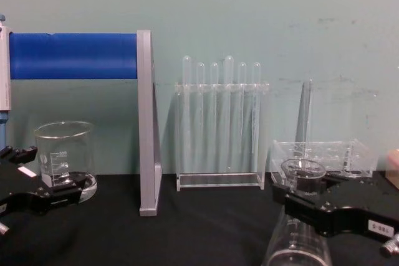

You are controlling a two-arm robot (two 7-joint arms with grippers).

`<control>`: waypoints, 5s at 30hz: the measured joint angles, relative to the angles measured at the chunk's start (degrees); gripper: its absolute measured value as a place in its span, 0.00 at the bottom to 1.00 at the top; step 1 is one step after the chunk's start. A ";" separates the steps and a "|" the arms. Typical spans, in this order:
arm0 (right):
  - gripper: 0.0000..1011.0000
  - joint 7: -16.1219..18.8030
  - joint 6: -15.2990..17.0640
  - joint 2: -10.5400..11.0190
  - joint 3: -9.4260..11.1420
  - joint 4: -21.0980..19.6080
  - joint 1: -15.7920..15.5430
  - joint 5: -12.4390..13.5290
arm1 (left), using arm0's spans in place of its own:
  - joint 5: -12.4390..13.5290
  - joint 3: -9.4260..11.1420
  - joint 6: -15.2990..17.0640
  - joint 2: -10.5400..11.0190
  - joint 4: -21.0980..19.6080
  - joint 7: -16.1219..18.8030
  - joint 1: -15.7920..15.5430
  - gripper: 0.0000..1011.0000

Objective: Grasp the erlenmeyer flask with one hand, shake it three times, then place it back.

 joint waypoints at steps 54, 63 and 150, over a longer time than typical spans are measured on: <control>0.99 1.50 0.16 1.71 0.34 -1.05 -0.74 0.15 | 0.00 0.00 0.00 0.00 0.00 0.00 0.00 0.99; 0.99 3.72 -0.28 5.50 1.61 -3.85 -3.93 2.09 | 0.00 0.00 0.00 0.00 0.00 0.00 0.00 0.99; 0.99 -21.05 -4.58 -0.66 4.31 8.32 2.87 -24.32 | 0.00 0.00 0.00 0.00 0.00 0.00 0.00 0.99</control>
